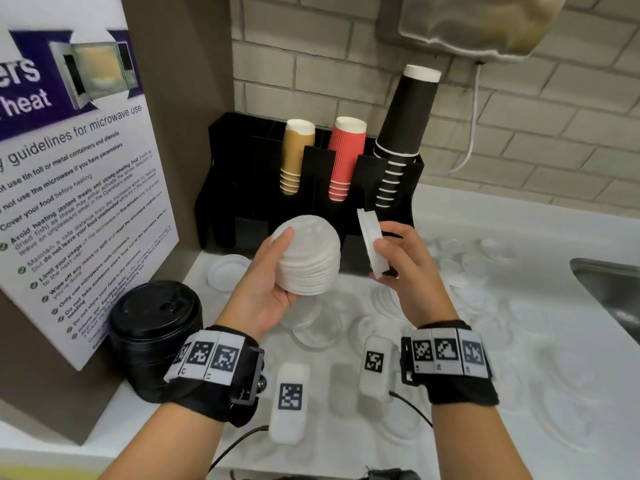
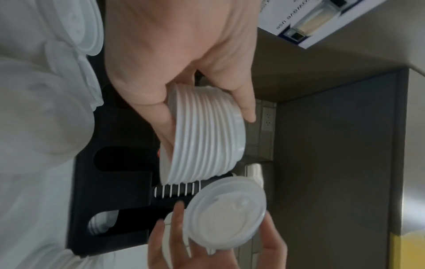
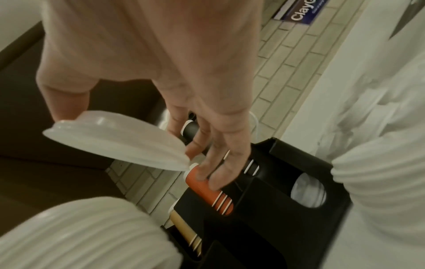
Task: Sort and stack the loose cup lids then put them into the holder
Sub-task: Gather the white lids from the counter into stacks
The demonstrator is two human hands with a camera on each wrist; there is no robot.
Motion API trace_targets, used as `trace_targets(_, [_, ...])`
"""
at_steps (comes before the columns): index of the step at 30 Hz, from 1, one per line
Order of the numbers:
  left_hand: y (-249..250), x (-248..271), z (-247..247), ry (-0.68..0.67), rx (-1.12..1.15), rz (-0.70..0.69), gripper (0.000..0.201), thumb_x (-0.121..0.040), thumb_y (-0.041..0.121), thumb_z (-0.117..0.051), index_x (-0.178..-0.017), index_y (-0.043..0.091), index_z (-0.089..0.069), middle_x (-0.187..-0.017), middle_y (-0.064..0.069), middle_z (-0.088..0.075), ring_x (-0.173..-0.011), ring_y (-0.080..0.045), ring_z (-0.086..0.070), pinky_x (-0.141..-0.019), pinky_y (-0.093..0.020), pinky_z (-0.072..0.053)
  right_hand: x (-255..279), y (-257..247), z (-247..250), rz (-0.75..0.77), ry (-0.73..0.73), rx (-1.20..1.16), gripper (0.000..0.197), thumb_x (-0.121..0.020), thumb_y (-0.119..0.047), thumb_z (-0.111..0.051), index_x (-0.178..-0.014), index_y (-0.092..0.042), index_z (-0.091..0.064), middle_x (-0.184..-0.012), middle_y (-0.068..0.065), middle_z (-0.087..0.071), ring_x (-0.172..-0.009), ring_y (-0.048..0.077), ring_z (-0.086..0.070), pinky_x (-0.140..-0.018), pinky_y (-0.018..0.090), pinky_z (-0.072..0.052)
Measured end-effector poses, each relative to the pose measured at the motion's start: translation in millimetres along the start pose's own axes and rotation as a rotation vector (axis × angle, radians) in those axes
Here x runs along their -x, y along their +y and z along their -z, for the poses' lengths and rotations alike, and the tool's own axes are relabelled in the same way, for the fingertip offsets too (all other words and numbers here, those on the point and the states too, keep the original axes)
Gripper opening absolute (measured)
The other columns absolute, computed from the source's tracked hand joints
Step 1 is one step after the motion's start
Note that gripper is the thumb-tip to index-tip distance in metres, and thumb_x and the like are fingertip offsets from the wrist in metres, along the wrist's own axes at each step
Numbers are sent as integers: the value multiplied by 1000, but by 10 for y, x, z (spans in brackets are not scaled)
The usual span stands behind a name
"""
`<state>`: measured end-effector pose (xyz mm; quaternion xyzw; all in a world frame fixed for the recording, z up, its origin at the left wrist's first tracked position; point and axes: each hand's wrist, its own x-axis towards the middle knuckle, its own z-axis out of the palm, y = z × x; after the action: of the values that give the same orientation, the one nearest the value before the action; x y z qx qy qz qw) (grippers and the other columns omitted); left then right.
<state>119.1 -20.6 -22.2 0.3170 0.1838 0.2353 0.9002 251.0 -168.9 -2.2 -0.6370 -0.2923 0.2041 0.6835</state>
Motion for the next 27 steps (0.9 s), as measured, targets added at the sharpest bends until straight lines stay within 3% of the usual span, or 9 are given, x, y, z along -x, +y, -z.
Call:
trace_targets(3, [-20,0,-3,-26,-61,52,62,-81,48,-63,-132,14,-59,-125,-8,-68,-112,-22,-67,-78,-36,-60,35,27,-46,33,-32,-24,58,-67,-43,-69,-120,-24,-56,-117,12,-58,-95,13,-61,-82,34,-52])
trace_targets(6, [-21,6,10,-47,-94,88,53,-88,38,-58,-134,11,-58,-130,-11,-65,-117,-27,-64,-83,-39,-60,63,29,-106,139,-75,-16,57,-71,-41,-67,-123,-22,-52,-110,8,-57,-91,9,-61,-75,24,-49])
trace_targets(8, [-26,17,6,-64,-112,83,56,-83,32,-62,-135,13,-56,-131,-11,-64,-118,-27,-63,-83,-39,-60,69,25,-131,173,-106,10,56,-72,-41,-67,-123,-23,-51,-106,2,-56,-89,6,-62,-70,19,-49])
trace_targets(12, [-7,36,12,-108,-140,44,58,-82,33,-63,-137,18,-54,-131,-9,-64,-119,-26,-63,-84,-38,-60,66,15,-137,161,-119,66,56,-68,-45,-68,-120,-30,-52,-108,-1,-56,-91,9,-62,-70,21,-50])
trace_targets(14, [16,39,24,-121,-151,39,59,-81,32,-63,-138,21,-53,-133,-8,-63,-121,-26,-61,-85,-39,-59,66,3,-126,168,-104,48,57,-69,-45,-67,-121,-27,-51,-108,-2,-57,-92,10,-63,-72,24,-51])
trace_targets(17, [16,26,47,-100,-205,17,66,-75,27,-69,-138,23,-52,-133,-7,-62,-119,-25,-62,-80,-38,-60,67,-29,-129,232,-79,-6,59,-74,-41,-64,-126,-17,-48,-118,4,-55,-96,8,-61,-73,24,-51])
trace_targets(21, [-20,25,55,-97,-172,15,67,-70,31,-72,-134,19,-55,-127,-8,-67,-113,-23,-66,-78,-37,-60,57,-68,-177,213,-114,6,60,-75,-44,-61,-128,-20,-48,-120,14,-55,-96,16,-62,-75,31,-52])
trace_targets(24, [-28,31,68,-112,-126,23,63,-71,32,-72,-131,20,-58,-120,-6,-70,-107,-21,-69,-74,-35,-60,66,-82,-182,194,-107,25,62,-73,-45,-62,-128,-21,-48,-118,6,-55,-96,12,-62,-76,33,-53])
trace_targets(27, [-27,35,70,-133,-156,21,59,-72,36,-71,-129,22,-59,-120,-4,-70,-107,-20,-69,-73,-35,-59,84,-91,-164,203,-105,53,57,-74,-45,-64,-126,-24,-51,-119,1,-56,-96,9,-61,-74,25,-50])
